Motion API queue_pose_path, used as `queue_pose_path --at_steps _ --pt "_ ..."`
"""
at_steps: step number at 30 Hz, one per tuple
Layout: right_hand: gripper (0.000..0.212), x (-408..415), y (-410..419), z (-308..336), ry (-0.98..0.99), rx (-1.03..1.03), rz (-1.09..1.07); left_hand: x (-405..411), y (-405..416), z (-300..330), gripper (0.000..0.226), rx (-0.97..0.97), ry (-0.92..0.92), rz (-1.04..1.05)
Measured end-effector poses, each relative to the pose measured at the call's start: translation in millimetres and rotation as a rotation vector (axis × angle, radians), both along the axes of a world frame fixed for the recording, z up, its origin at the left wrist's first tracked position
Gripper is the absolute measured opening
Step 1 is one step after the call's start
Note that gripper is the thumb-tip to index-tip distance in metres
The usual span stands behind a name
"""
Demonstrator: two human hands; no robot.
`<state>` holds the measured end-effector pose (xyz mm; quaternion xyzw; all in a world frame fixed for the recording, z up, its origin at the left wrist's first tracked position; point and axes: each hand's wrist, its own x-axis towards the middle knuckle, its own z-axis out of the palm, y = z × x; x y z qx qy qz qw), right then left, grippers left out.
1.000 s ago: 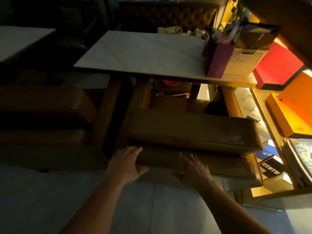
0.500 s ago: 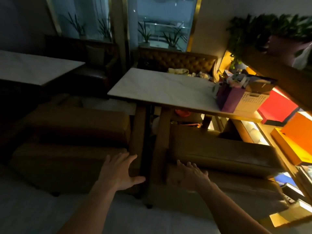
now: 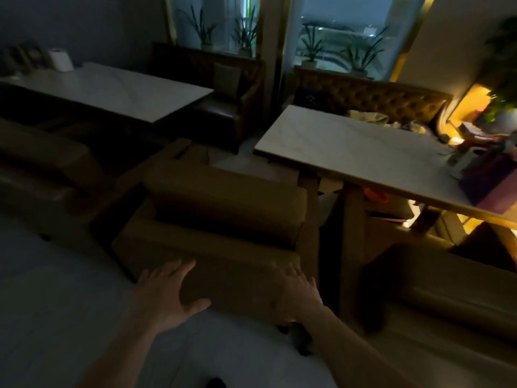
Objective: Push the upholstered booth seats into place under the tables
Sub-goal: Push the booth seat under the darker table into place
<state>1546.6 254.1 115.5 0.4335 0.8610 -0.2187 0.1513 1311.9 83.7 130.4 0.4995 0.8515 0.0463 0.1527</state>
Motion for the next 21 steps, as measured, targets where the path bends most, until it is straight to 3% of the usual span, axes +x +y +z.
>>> queue_pose_path --at_steps 9,16,21 --pt "0.103 -150.5 70.0 -75.4 -0.015 0.014 -0.064 -160.7 41.8 -63.3 0.111 -0.116 0.012 -0.013" --pt "0.113 -159.8 116.8 -122.9 -0.217 0.015 -0.116 -227.2 117.6 -117.4 0.111 -0.063 -0.006 -0.142" --pt "0.111 -147.8 109.2 -146.7 -0.166 0.087 -0.190 -252.3 150.3 -153.4 0.109 -0.169 0.002 -0.288"
